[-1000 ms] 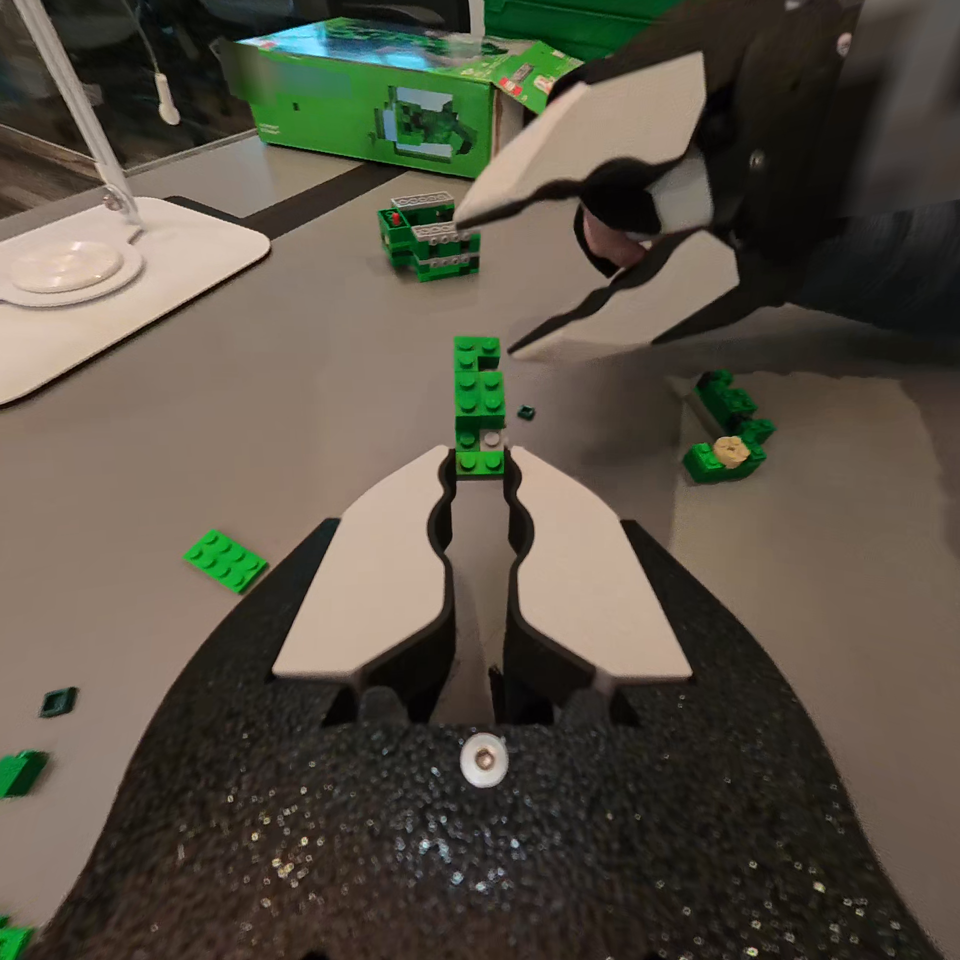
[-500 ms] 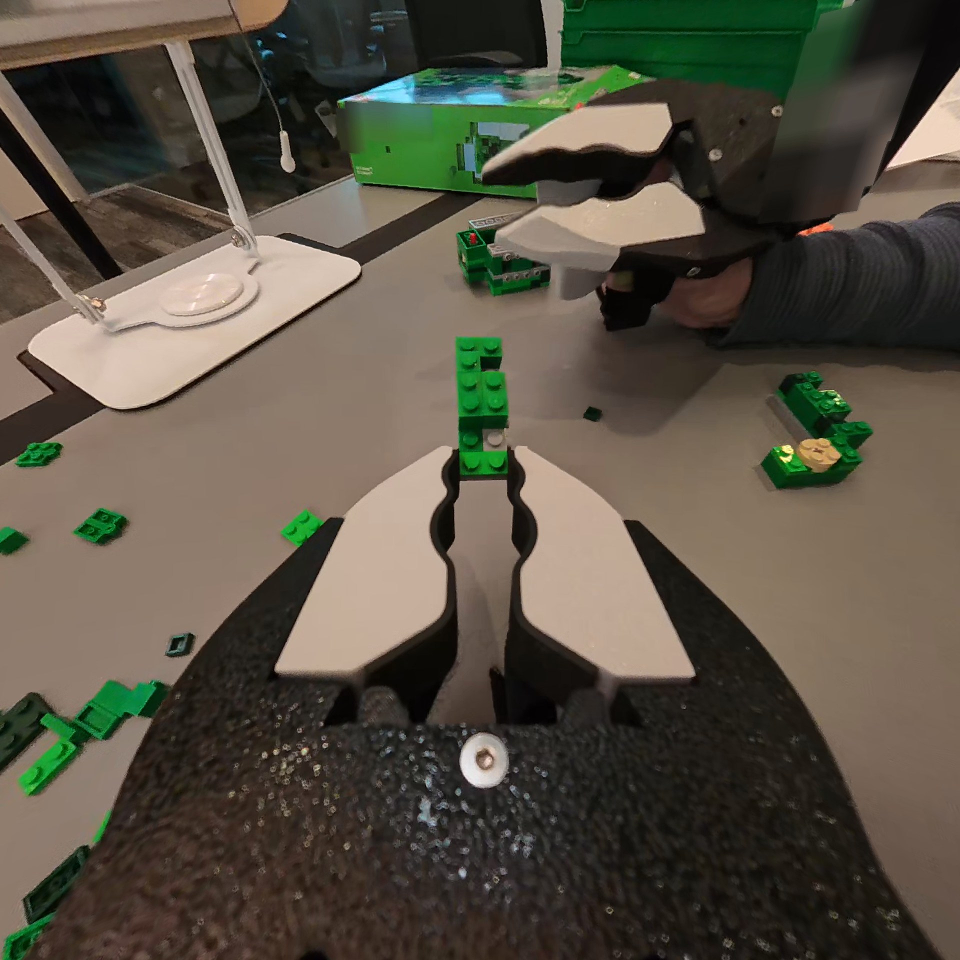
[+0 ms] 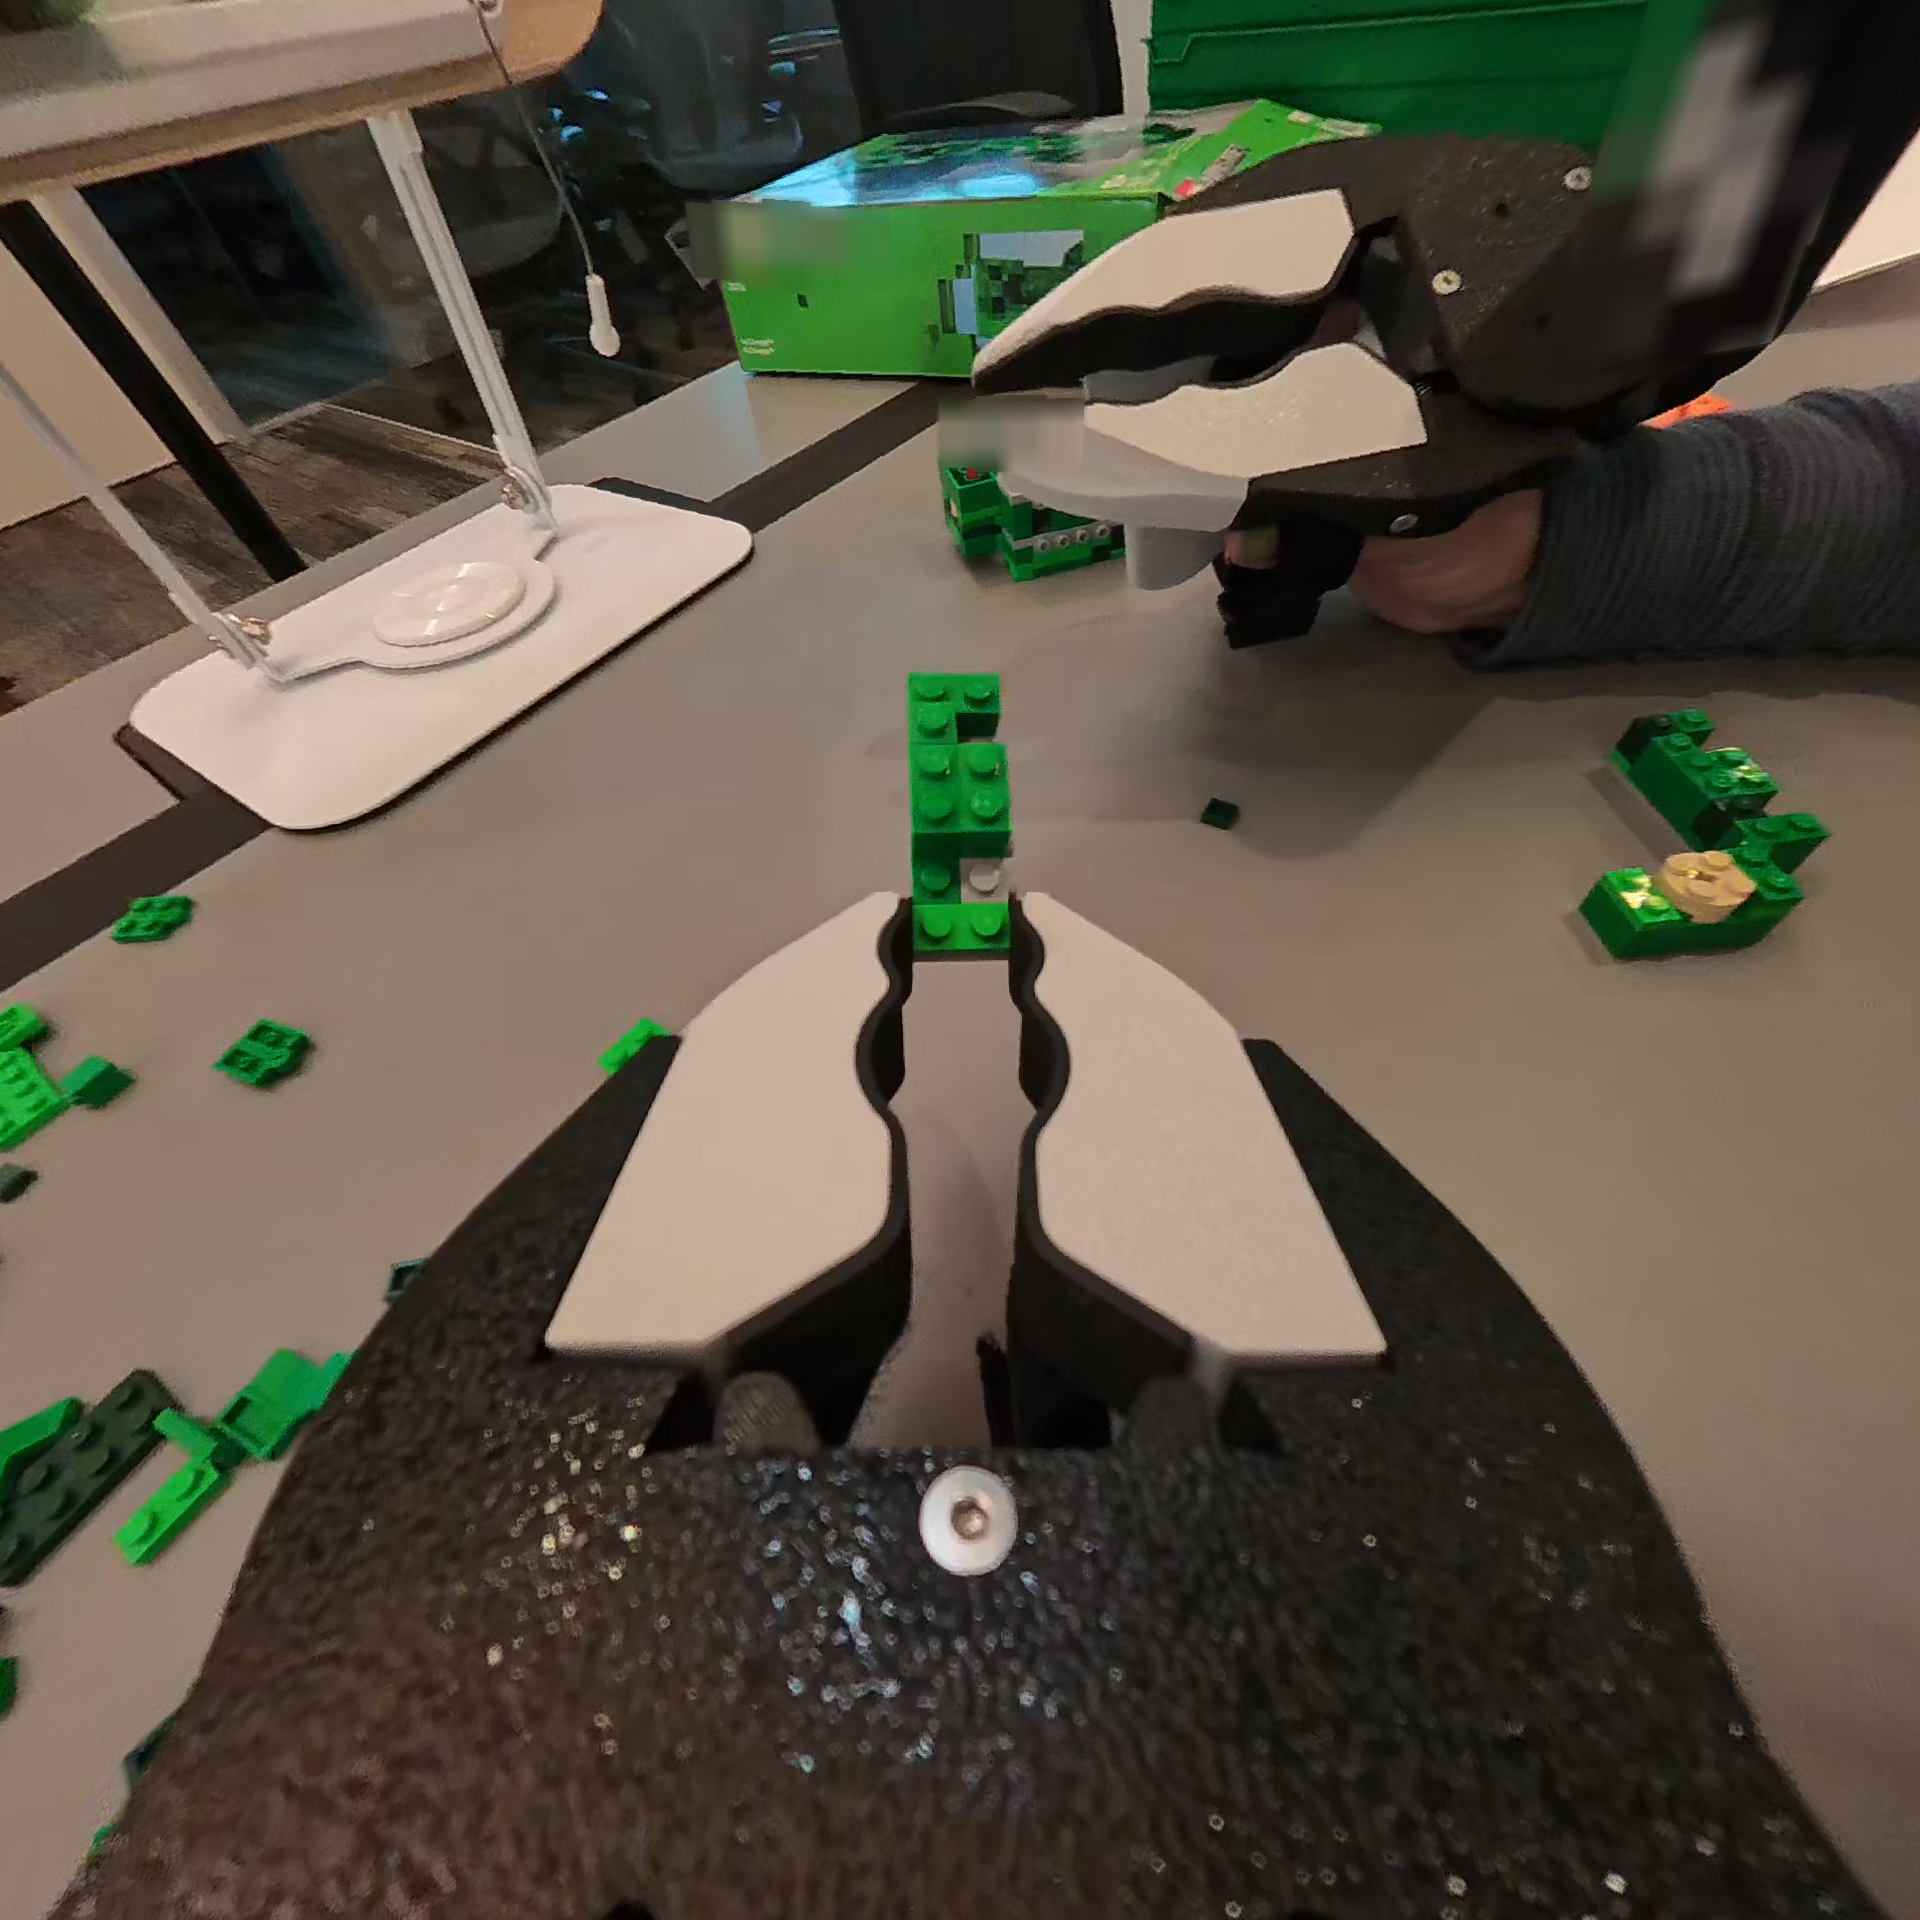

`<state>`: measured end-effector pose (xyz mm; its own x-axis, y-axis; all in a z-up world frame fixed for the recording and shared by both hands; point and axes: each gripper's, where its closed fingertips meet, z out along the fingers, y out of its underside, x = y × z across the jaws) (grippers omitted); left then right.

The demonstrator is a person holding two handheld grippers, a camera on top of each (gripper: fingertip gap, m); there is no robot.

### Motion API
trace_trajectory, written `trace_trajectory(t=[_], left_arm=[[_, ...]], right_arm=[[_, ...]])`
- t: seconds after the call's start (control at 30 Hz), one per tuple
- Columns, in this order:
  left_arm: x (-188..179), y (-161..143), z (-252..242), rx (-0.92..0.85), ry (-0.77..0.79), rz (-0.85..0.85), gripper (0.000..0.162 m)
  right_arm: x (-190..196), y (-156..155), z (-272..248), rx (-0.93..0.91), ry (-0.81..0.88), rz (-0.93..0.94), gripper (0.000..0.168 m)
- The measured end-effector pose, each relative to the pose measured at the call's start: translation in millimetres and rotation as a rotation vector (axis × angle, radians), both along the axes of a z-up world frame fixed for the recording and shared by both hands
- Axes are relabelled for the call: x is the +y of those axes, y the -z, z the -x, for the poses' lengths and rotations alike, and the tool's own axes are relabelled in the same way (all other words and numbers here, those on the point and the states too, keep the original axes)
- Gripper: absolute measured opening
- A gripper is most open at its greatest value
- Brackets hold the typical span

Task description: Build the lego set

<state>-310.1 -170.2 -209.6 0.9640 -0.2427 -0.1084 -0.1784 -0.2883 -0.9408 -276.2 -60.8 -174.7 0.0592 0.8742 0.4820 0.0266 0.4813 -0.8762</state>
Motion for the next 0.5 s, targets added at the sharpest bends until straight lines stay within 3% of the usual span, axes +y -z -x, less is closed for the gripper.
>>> trace_trajectory(t=[0.5], left_arm=[[-5.1, -9.1, 20.1, 0.112, -0.131, -0.077, 0.017]], right_arm=[[-1.0, 2.9, 2.5, -0.016, 0.0, -0.019, 0.018]])
